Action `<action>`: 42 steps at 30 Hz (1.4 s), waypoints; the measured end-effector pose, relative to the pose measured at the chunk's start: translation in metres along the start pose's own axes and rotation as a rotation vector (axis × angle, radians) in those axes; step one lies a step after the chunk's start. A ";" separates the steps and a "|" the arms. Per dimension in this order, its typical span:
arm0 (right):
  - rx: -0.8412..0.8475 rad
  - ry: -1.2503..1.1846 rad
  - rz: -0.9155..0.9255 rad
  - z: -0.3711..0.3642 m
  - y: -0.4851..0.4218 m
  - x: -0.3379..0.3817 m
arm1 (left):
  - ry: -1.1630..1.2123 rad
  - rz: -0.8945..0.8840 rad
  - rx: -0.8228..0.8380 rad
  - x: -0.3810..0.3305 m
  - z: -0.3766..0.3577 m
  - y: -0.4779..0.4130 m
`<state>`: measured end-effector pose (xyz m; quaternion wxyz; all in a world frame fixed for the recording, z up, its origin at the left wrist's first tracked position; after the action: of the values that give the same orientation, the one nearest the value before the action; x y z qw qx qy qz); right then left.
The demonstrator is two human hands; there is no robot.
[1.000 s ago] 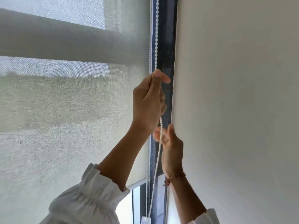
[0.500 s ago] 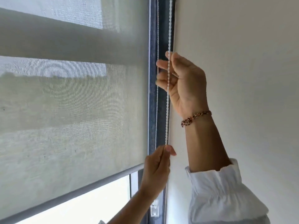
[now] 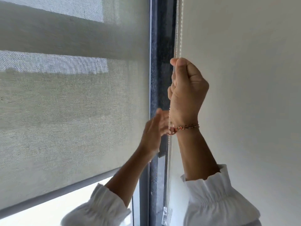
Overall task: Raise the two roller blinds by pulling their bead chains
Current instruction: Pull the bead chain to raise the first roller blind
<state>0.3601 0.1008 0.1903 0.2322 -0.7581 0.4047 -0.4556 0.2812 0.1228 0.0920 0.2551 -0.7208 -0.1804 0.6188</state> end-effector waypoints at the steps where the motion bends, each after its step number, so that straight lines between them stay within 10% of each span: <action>1: -0.015 0.029 0.019 0.002 0.005 -0.001 | 0.015 -0.018 -0.014 -0.016 -0.002 -0.007; 18: 0.021 0.464 0.311 0.050 0.094 -0.053 | 0.203 -0.228 0.014 -0.126 -0.026 -0.066; 27: 0.145 0.138 -0.296 0.029 0.036 -0.056 | 0.157 -0.440 -0.036 -0.133 -0.023 -0.056; 34: 0.141 -0.327 -0.326 -0.003 -0.037 0.026 | 0.110 -0.348 -0.010 -0.092 -0.021 -0.029; 42: 0.251 -0.155 -0.391 -0.021 -0.032 0.031 | 0.077 -0.111 0.031 -0.012 -0.025 0.023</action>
<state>0.3624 0.0935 0.2385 0.2626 -0.8198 0.1714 -0.4791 0.3026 0.0939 0.0910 0.3069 -0.7290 -0.2009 0.5779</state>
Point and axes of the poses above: each hand's wrist, its own y-axis away from the middle knuckle, its own z-axis out of the back of the hand, x = y × z, the point moved 5 cm from there along -y, towards the middle knuckle, and after that the axes turned 4 degrees about -z, right-handed, at the moved point
